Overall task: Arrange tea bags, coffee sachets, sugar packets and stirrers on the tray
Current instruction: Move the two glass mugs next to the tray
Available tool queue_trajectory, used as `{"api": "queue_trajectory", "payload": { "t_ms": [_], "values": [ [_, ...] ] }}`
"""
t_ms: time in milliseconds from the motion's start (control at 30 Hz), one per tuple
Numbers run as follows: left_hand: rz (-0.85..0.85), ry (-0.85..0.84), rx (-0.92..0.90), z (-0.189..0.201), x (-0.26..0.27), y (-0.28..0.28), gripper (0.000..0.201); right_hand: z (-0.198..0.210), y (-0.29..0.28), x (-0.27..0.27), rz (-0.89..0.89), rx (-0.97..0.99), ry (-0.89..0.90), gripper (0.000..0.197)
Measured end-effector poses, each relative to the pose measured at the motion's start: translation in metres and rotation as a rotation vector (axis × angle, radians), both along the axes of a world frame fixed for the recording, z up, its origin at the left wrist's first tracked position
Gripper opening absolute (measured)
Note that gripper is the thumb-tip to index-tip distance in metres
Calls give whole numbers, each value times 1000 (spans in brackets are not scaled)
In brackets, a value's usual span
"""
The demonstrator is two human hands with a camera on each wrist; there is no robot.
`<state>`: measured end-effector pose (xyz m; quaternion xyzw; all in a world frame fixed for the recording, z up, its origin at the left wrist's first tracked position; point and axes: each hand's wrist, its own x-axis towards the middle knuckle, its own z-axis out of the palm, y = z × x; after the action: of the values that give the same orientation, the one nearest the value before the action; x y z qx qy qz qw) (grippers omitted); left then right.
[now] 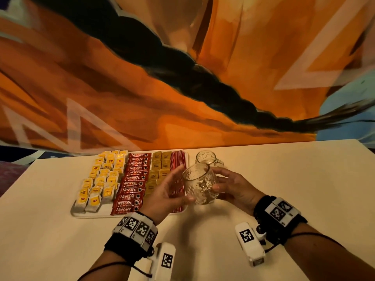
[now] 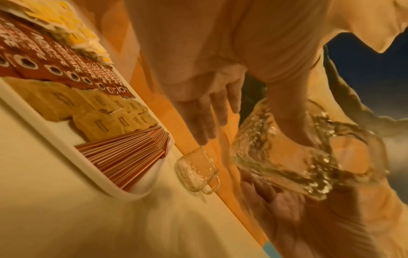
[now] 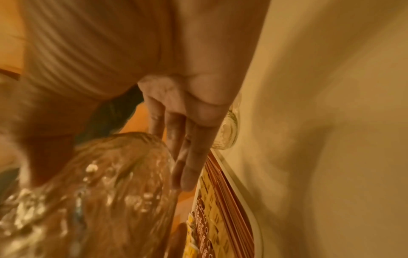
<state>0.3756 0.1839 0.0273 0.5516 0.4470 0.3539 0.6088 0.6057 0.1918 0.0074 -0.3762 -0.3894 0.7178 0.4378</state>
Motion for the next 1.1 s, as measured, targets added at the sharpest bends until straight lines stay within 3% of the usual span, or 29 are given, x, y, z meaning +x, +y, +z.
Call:
{"api": "queue_trajectory", "payload": {
  "t_ms": [100,200,400,500,600,833,1100],
  "values": [
    [-120,-36,-53,6,5,1,102,-3,0,1,69,-28,-17,76],
    [-155,-21,-69,5,9,2,97,-6,-1,3,108,-55,-20,75],
    [64,191,89,-9,23,6,95,-1,-4,11,-38,47,-216,35],
    [139,319,176,-24,33,11,96,-5,-6,15,-108,127,-384,23],
    [227,326,209,-39,45,14,97,-14,-8,18,-187,177,-515,17],
    [264,451,273,-66,66,20,95,-38,-2,25,-209,122,-488,15],
    [230,435,141,-77,65,27,86,-59,12,31,-145,48,-511,9]
  ]
}}
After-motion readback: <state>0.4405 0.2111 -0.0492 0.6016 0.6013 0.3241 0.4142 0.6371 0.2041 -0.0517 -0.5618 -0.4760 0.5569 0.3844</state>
